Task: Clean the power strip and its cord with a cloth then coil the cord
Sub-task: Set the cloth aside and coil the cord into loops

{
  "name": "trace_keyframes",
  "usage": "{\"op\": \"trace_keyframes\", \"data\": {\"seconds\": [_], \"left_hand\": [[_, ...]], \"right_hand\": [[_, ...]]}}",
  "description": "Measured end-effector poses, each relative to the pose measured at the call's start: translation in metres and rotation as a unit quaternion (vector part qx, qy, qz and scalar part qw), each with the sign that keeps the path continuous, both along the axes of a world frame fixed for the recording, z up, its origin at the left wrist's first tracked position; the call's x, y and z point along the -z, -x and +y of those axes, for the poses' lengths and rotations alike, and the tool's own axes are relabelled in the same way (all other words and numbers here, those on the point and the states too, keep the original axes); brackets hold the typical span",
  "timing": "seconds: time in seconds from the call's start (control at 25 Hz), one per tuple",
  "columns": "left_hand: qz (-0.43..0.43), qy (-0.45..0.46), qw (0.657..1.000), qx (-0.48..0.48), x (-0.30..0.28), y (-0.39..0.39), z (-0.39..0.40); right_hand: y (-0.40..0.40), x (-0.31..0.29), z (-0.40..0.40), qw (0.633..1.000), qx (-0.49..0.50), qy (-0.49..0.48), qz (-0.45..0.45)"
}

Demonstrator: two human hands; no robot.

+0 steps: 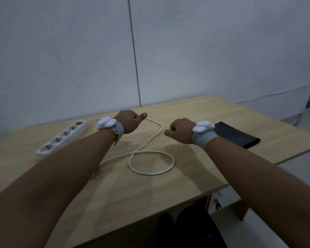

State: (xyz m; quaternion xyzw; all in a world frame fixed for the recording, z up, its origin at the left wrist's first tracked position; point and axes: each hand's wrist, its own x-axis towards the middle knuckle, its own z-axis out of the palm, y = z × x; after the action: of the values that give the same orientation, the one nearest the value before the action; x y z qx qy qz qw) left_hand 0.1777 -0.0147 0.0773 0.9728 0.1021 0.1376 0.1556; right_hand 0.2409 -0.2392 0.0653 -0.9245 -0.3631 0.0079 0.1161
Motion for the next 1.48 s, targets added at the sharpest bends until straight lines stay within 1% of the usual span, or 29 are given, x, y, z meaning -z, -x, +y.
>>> {"op": "trace_keyframes", "data": {"seconds": [0.08,0.2,0.36,0.44,0.56,0.64,0.72,0.76,0.84,0.92,1.0,1.04,1.08,1.12,1.2,1.28,1.32,1.36,1.4,1.48], "left_hand": [[0.045,0.039,0.998,0.012,0.003,0.028,0.024],[0.124,0.005,0.992,0.027,0.009,0.071,0.050],[0.202,-0.006,0.979,0.020,0.023,0.111,0.062],[0.209,-0.013,0.978,0.021,0.027,0.120,0.064],[0.205,-0.049,0.977,0.025,0.034,0.125,0.063],[0.209,-0.060,0.976,0.020,0.038,0.124,0.062],[0.196,-0.031,0.980,0.013,0.039,0.123,0.064],[0.174,0.011,0.985,0.007,0.038,0.123,0.067],[0.107,0.128,0.986,-0.015,0.036,0.124,0.076],[0.025,0.210,0.977,-0.040,0.031,0.125,0.088],[-0.057,0.292,0.954,-0.041,0.026,0.121,0.099],[-0.087,0.333,0.938,-0.034,0.024,0.118,0.101],[-0.106,0.364,0.925,-0.024,0.022,0.114,0.101],[-0.116,0.383,0.916,-0.009,0.021,0.110,0.098],[-0.115,0.405,0.907,0.024,0.023,0.101,0.084],[-0.116,0.438,0.890,0.046,0.026,0.092,0.066],[-0.121,0.457,0.879,0.056,0.027,0.087,0.059],[-0.128,0.473,0.869,0.067,0.027,0.082,0.054],[-0.134,0.477,0.866,0.071,0.026,0.078,0.050],[-0.142,0.449,0.880,0.063,0.022,0.072,0.046]], "right_hand": [[0.016,0.001,0.026,0.998,-0.055,0.013,0.004],[0.040,0.006,0.065,0.993,-0.114,0.019,0.005],[0.057,0.015,0.103,0.990,-0.134,0.051,0.002],[0.059,0.018,0.114,0.989,-0.135,0.056,0.012],[0.061,0.020,0.124,0.986,-0.150,0.057,0.035],[0.061,0.020,0.128,0.982,-0.169,0.073,0.027],[0.061,0.019,0.131,0.982,-0.180,0.060,0.021],[0.059,0.017,0.131,0.982,-0.183,0.036,0.022],[0.053,0.010,0.128,0.983,-0.178,-0.017,0.027],[0.044,0.001,0.119,0.983,-0.156,-0.074,0.058],[0.033,-0.005,0.115,0.974,-0.122,-0.163,0.099],[0.030,-0.007,0.116,0.960,-0.104,-0.226,0.131],[0.029,-0.011,0.118,0.933,-0.089,-0.301,0.178],[0.029,-0.015,0.123,0.892,-0.082,-0.375,0.239],[0.034,-0.025,0.135,0.787,-0.084,-0.494,0.359],[0.041,-0.039,0.146,0.696,-0.097,-0.566,0.431],[0.044,-0.047,0.151,0.661,-0.102,-0.591,0.451],[0.048,-0.053,0.156,0.635,-0.104,-0.609,0.463],[0.050,-0.058,0.160,0.618,-0.101,-0.621,0.472],[0.056,-0.066,0.167,0.597,-0.088,-0.633,0.484]]}}
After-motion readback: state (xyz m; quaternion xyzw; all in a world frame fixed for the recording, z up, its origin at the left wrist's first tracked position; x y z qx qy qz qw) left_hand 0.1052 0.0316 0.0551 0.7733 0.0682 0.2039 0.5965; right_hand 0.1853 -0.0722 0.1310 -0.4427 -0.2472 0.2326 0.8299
